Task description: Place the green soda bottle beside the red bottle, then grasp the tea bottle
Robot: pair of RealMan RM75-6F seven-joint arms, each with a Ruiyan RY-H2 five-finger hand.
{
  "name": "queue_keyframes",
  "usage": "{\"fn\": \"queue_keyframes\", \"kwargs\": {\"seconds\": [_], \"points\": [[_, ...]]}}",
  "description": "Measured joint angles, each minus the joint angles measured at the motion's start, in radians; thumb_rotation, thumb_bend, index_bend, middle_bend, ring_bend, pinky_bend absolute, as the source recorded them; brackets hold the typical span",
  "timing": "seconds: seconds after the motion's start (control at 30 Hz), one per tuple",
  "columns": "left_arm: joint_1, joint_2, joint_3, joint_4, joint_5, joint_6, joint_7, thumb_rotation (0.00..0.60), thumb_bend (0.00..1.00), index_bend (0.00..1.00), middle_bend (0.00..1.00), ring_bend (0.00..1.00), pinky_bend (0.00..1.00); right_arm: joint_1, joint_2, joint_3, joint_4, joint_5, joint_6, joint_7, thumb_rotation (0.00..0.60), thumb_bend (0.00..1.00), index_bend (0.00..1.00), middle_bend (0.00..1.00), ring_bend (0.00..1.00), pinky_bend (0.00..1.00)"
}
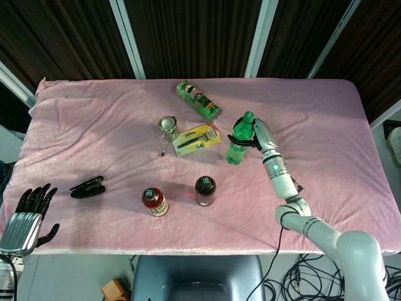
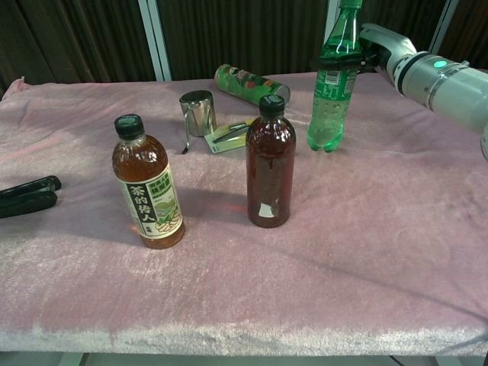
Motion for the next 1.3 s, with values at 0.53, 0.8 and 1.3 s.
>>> {"fn": "queue_keyframes", "kwargs": {"seconds": [0.53, 0.8, 1.3], "points": [[-0.012, -0.006, 0.002, -0.003, 0.005, -0.018, 0.009, 0.6, 0.32, 0.0, 0.0, 0.0, 0.0, -0.22, 0.286, -0.208, -0.479, -0.217, 0.257, -0.112, 0.6, 0.35, 0.98, 0.62, 0.57, 0.73], [-0.018, -0.005, 0.002, -0.003, 0.004, -0.024, 0.006, 0.6, 0.32, 0.0, 0.0, 0.0, 0.0, -0.21, 0.208, -0.231, -0.442, -0.26, 0.281, -0.122, 0.6, 0.35, 0.98, 0.62, 0.57, 0.73], [-0.015, -0.001, 0.009, -0.002, 0.008, -0.022, -0.002, 0.6, 0.32, 0.0, 0.0, 0.0, 0.0, -0.185, 0.128, -0.249, -0.367, -0.297, 0.308, -0.129, 0.6, 0.35, 0.98, 0.62, 0.57, 0.73]]}}
